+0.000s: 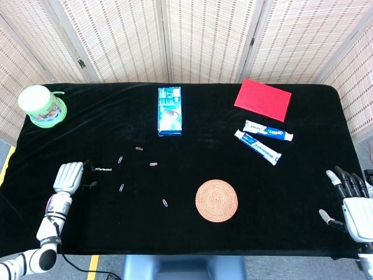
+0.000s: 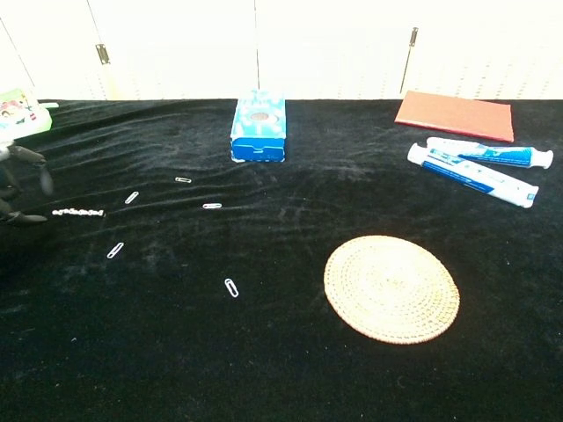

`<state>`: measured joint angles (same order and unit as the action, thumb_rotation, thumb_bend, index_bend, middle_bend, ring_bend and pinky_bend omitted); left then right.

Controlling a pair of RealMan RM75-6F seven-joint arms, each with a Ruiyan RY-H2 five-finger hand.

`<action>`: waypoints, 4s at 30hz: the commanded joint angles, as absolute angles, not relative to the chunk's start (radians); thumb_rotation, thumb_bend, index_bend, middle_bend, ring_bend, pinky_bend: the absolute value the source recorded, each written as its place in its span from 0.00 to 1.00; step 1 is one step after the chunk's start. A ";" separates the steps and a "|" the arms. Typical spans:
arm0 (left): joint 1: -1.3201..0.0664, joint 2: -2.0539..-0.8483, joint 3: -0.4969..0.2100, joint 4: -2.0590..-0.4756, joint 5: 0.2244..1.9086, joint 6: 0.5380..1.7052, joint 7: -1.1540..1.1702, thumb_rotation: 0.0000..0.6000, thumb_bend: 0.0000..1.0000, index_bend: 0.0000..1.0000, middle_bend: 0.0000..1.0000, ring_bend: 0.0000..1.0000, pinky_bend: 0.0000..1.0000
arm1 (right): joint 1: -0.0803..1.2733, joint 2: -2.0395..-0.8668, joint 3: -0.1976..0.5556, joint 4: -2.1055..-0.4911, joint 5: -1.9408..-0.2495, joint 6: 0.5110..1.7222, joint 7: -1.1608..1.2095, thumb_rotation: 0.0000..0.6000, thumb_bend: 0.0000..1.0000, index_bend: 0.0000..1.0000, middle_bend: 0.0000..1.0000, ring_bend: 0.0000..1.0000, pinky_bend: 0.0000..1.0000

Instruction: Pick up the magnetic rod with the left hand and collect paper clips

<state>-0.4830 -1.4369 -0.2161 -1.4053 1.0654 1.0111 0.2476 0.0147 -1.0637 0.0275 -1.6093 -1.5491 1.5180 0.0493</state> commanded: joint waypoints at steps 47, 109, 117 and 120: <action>-0.600 -1.614 -0.214 -1.072 0.944 0.872 0.271 1.00 0.46 0.52 1.00 1.00 1.00 | 0.033 -1.066 0.044 -1.612 -1.506 1.481 0.038 1.00 0.24 0.00 0.00 0.00 0.00; -0.441 -1.606 -0.114 -1.466 1.151 1.233 0.412 1.00 0.65 0.81 1.00 1.00 1.00 | 0.004 -1.034 0.013 -1.554 -1.621 1.601 0.235 1.00 0.24 0.00 0.00 0.00 0.00; -0.447 -1.637 -0.110 -1.410 1.143 1.198 0.409 1.00 0.65 0.80 1.00 1.00 1.00 | 0.000 -1.036 0.012 -1.555 -1.630 1.612 0.229 1.00 0.24 0.00 0.00 0.00 0.00; -0.446 -1.637 -0.113 -1.403 1.140 1.191 0.402 1.00 0.64 0.80 1.00 1.00 1.00 | 0.001 -1.036 0.012 -1.555 -1.629 1.610 0.228 1.00 0.24 0.00 0.00 0.00 0.00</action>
